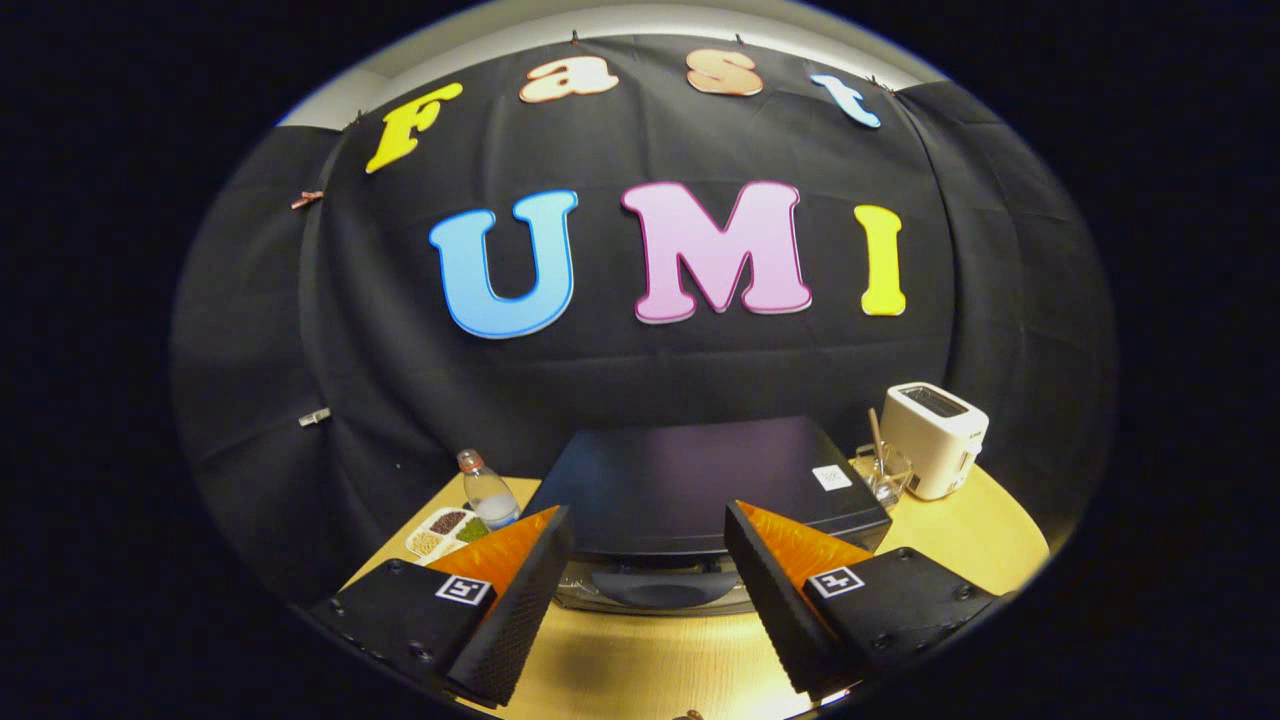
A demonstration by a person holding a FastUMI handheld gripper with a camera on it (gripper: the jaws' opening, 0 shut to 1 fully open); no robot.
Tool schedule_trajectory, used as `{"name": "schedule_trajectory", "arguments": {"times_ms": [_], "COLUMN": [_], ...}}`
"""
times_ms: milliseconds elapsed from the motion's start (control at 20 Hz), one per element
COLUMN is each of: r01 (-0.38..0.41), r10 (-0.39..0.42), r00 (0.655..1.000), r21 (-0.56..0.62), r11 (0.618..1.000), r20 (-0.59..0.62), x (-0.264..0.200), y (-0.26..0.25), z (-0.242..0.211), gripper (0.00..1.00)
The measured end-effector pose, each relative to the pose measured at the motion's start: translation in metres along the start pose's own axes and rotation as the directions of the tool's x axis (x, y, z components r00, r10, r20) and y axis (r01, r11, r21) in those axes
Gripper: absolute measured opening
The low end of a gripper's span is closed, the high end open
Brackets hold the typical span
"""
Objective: Open the toaster oven, put the food inside, and close the toaster oven door.
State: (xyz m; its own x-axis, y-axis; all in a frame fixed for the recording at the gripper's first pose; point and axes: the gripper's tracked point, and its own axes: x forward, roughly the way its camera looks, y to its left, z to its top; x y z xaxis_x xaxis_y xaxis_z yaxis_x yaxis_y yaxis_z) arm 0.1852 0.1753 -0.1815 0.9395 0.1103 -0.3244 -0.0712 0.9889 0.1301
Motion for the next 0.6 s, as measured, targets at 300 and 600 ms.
{"name": "schedule_trajectory", "arguments": {"times_ms": [300, 600], "r01": [0.057, 0.087], "r10": [-0.056, -0.089], "r00": [0.992, 0.986], "r21": [0.002, -0.025], "r11": [0.998, 0.996], "r20": [-0.114, -0.141], "x": [0.033, 0.043], "y": [-0.009, -0.015], "z": [-0.047, -0.061], "gripper": [0.99, 0.98]}}
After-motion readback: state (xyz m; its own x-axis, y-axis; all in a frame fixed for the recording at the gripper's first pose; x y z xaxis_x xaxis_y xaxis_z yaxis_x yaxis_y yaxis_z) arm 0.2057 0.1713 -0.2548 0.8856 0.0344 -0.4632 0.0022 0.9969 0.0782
